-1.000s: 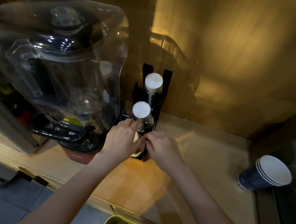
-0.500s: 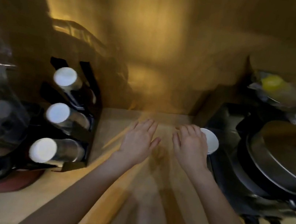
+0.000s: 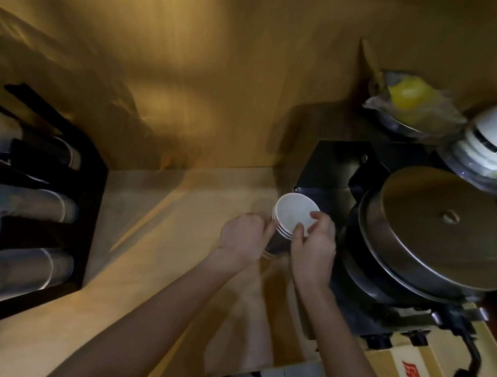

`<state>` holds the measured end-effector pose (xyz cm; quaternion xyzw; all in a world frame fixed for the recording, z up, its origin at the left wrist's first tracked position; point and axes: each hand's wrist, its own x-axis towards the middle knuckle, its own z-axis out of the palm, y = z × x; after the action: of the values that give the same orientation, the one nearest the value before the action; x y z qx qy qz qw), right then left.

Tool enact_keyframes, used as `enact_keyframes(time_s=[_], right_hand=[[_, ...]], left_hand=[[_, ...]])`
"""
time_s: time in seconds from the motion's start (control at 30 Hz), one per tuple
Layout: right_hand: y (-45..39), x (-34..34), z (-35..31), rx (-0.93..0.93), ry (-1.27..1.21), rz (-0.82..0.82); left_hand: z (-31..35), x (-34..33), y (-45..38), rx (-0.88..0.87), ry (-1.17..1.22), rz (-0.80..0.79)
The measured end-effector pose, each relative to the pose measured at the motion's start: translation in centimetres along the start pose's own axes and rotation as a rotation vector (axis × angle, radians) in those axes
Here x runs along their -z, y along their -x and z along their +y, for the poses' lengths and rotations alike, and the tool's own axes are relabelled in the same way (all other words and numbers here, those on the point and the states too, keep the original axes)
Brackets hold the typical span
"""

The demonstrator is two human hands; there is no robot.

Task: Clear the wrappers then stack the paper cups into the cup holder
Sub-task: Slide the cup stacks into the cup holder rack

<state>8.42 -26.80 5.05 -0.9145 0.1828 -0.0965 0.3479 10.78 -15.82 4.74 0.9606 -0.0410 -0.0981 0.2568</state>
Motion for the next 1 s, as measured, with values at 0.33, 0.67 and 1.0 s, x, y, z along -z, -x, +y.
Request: enact_keyframes(time_s=[0.33, 0.67, 1.0], right_hand=[[-1.3, -1.0, 1.1, -0.263, -0.433, 0.029], [0.5, -0.9, -1.3, -0.239, -0.674, -0.169], [5.0, -1.8, -8.1, 0.311, -0.729, -0.401]], left_hand=[[-0.5, 0.3, 0.0, 0.155, 0.626, -0.230], [-3.0, 3.3, 2.1, 0.484, 1.088, -0.389], [-9.7, 11.2, 6.0, 0.464, 1.455, -0.325]])
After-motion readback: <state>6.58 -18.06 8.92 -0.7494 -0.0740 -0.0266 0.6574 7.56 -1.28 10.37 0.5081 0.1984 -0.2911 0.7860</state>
